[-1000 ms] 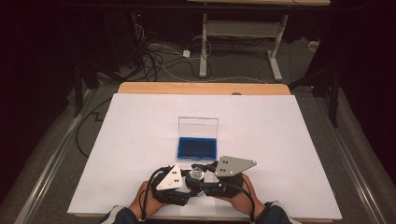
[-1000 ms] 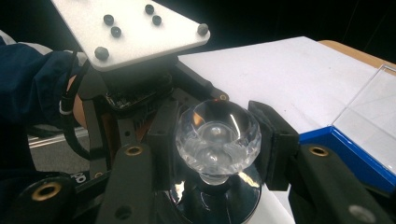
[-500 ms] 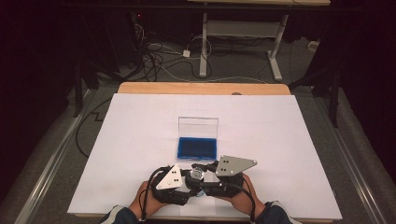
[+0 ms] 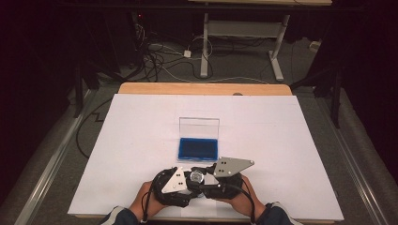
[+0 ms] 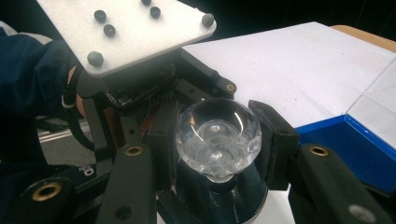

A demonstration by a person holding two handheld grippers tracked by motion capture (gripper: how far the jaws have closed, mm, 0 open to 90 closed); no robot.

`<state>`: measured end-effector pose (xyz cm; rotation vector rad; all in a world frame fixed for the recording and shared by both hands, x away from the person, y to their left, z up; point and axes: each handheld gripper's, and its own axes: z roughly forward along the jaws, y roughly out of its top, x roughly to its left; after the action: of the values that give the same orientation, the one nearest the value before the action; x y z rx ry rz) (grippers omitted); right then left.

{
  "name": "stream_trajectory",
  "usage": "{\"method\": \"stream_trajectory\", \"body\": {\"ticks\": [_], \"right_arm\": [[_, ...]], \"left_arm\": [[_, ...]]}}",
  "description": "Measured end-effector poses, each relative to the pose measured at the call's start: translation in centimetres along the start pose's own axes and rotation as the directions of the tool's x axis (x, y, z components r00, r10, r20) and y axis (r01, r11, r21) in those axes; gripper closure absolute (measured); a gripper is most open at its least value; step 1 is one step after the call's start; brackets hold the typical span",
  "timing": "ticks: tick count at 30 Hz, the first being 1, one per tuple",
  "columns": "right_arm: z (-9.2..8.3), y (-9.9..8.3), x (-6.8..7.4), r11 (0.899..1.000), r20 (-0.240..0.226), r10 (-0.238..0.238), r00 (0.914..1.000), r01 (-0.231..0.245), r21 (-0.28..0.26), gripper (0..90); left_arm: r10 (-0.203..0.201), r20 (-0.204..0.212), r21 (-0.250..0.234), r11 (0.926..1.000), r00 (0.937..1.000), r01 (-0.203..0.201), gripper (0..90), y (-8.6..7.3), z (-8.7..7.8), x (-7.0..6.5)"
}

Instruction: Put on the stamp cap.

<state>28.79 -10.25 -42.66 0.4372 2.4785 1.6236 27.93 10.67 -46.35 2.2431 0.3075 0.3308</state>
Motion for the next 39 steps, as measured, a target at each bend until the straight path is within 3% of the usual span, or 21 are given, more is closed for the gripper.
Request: {"method": "stream_trajectory", "body": {"ticks": [4,15,24,34,37,39], "right_arm": [[-0.03,-0.04,-0.05,1.000,-0.008,0.011,0.9999,-0.012,-0.012,56.8],[0.50,-0.30,0.22,1.000,-0.019,0.021,0.9996,-0.021,-0.008,56.9],[0.01,-0.13,-0.27,0.999,-0.015,0.036,0.9992,-0.036,-0.029,56.6],[-0.20,-0.01,-0.33,0.998,-0.009,0.035,0.9994,-0.035,-0.043,56.7],[-0.29,0.05,-0.32,0.998,-0.003,0.035,0.9994,-0.035,-0.044,56.7],[-0.34,0.06,-0.40,0.998,-0.004,0.039,0.9992,-0.039,-0.051,56.7]], "left_arm": [[0.012,-0.018,-0.003,0.9999,0.9998,-0.012,36.3,0.09,-0.17,-0.06],[0.019,-0.007,0.014,0.9997,0.9998,-0.019,36.2,0.01,0.16,-0.14],[-0.019,0.002,-0.056,0.9982,0.9998,0.019,35.7,-0.30,-0.02,0.16],[-0.029,-0.008,-0.074,0.9968,0.9995,0.029,35.2,-0.36,-0.11,0.26],[-0.049,-0.022,-0.073,0.9962,0.9986,0.047,29.0,-0.47,-0.10,0.45],[-0.041,-0.024,-0.074,0.9965,0.9989,0.039,29.4,-0.47,-0.13,0.42]]}}
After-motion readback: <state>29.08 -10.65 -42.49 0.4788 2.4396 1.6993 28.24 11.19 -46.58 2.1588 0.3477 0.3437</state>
